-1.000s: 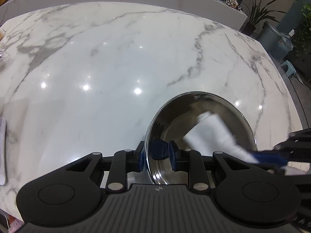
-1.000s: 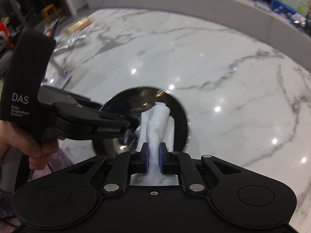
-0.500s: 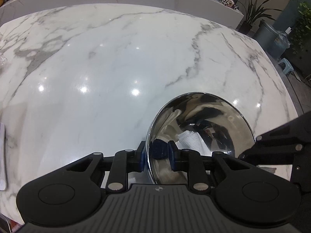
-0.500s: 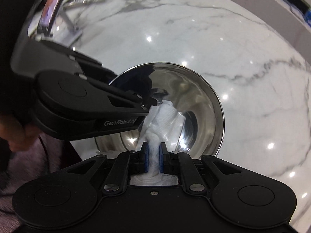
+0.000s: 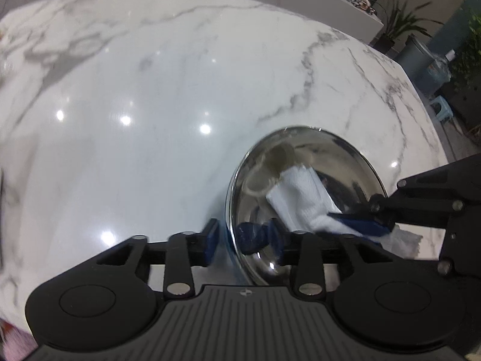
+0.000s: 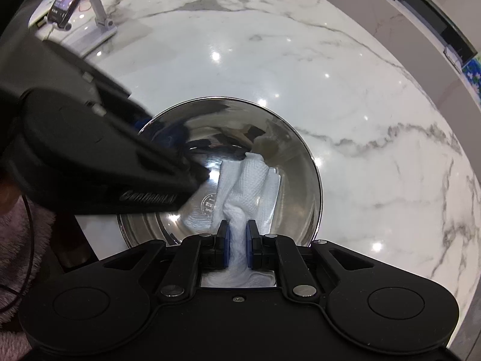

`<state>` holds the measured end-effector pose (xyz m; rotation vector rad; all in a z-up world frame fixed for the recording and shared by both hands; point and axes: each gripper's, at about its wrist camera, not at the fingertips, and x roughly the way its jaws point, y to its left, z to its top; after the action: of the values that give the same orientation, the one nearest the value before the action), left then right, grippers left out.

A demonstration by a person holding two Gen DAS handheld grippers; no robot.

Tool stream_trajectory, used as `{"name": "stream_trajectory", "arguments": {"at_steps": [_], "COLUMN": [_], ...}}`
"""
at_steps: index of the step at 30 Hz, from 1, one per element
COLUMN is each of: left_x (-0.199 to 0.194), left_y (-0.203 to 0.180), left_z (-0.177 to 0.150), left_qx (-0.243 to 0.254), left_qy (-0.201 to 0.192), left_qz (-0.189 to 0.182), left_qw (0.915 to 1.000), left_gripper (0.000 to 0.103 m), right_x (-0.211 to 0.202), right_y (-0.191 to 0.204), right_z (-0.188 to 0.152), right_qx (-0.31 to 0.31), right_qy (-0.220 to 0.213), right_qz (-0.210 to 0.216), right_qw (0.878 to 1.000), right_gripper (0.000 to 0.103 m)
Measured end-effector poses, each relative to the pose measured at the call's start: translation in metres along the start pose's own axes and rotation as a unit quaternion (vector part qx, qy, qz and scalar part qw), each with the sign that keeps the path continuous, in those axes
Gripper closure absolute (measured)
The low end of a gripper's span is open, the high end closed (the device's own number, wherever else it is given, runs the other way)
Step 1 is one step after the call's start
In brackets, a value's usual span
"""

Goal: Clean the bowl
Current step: 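Hold the bowl with the left gripper while the right gripper wipes the towel inside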

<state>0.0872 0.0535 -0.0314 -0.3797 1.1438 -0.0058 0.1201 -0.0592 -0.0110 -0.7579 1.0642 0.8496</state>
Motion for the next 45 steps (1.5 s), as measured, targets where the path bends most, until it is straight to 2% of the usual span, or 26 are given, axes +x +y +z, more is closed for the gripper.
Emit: {"name": "stream_trajectory", "arguments": {"at_steps": [4,6,7,8,11,20,23,27,32,40,45], "left_x": [-0.009,-0.011,-0.012,-0.013,-0.012,-0.006,-0.004,-0.003,-0.003,-0.002,-0.002], "left_y": [0.008,0.01,0.011,0.012,0.013,0.001,-0.003,-0.003,-0.004,-0.004,-0.004], "left_z": [-0.007,-0.007,-0.007,-0.006,-0.005,0.006,0.008,0.009,0.01,0.011,0.011], "left_qx": [-0.024,-0.026,-0.023,-0.021,-0.021,0.007,0.013,0.017,0.023,0.03,0.033], "left_qy": [-0.004,-0.004,-0.005,-0.008,-0.009,-0.016,-0.017,-0.018,-0.019,-0.02,-0.019], "left_qz": [-0.027,-0.025,-0.021,-0.019,-0.032,-0.002,0.004,0.007,0.01,0.01,0.007], "left_qw": [0.9993,0.9993,0.9995,0.9996,0.9992,0.9999,0.9998,0.9997,0.9995,0.9993,0.9993], "left_gripper": [0.064,0.064,0.066,0.075,0.082,0.091,0.092,0.091,0.091,0.091,0.091], "right_x": [0.006,0.008,0.01,0.011,0.014,0.018,0.022,0.03,0.033,0.033,0.027], "right_y": [-0.006,-0.014,-0.016,-0.019,-0.029,-0.03,-0.035,-0.039,-0.036,-0.02,0.003], "right_z": [0.008,0.013,0.015,0.018,0.024,0.033,0.033,0.036,0.038,0.05,0.056], "right_qx": [0.02,0.031,0.035,0.039,0.052,0.056,0.083,0.121,0.132,0.068,-0.043], "right_qy": [0.008,0.02,0.023,0.027,0.041,0.06,0.071,0.087,0.1,0.123,0.134], "right_qz": [0.023,0.043,0.049,0.057,0.079,0.085,0.106,0.154,0.201,0.169,0.067], "right_qw": [0.999,0.998,0.998,0.997,0.995,0.993,0.988,0.977,0.966,0.976,0.988], "right_gripper": [0.094,0.094,0.094,0.094,0.095,0.095,0.094,0.094,0.093,0.094,0.094]}}
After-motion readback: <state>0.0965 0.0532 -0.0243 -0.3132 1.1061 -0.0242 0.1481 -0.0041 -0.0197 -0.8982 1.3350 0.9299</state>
